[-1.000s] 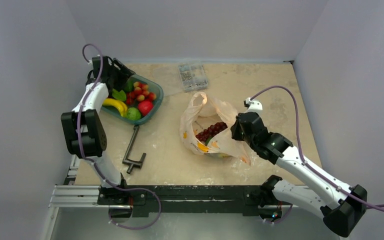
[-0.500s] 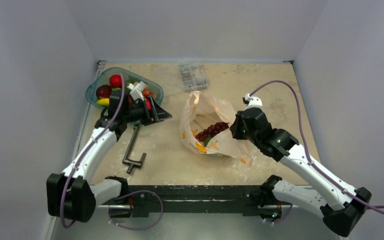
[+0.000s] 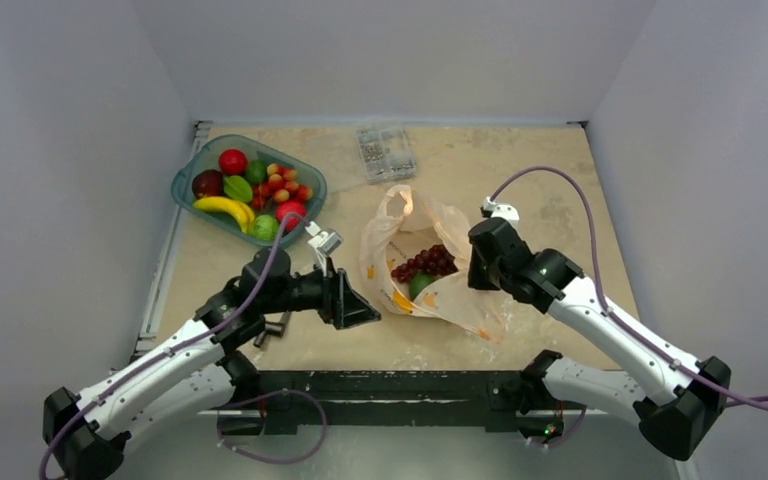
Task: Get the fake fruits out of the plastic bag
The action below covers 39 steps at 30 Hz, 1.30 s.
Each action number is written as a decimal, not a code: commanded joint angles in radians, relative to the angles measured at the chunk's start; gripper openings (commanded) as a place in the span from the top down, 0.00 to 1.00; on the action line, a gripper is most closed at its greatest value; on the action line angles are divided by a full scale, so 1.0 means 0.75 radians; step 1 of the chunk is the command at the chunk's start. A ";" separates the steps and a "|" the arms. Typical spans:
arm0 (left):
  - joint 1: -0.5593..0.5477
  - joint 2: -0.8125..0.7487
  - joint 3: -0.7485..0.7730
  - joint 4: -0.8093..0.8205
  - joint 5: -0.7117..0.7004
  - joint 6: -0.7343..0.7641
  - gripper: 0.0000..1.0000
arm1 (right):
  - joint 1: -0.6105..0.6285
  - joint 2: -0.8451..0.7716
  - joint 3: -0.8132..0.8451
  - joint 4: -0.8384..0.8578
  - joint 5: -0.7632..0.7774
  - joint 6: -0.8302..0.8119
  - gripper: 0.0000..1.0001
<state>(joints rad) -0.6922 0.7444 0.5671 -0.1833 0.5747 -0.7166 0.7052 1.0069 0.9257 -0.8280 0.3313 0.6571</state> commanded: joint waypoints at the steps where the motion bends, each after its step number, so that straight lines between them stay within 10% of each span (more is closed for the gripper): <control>1: -0.261 0.099 0.028 0.330 -0.339 0.007 0.34 | 0.004 -0.048 0.026 -0.029 0.010 0.022 1.00; 14: -0.505 0.863 0.570 0.442 -0.707 0.223 0.37 | 0.005 -0.143 -0.131 -0.152 -0.109 0.101 1.00; 39: -0.429 1.290 0.842 0.105 -0.874 0.440 0.40 | 0.004 -0.362 -0.284 0.002 -0.187 0.153 1.00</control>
<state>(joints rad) -1.0424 1.7039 1.1584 -0.0940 -0.1158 -0.4168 0.7052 0.7300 0.7269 -0.8768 0.1909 0.7750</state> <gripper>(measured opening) 0.603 0.004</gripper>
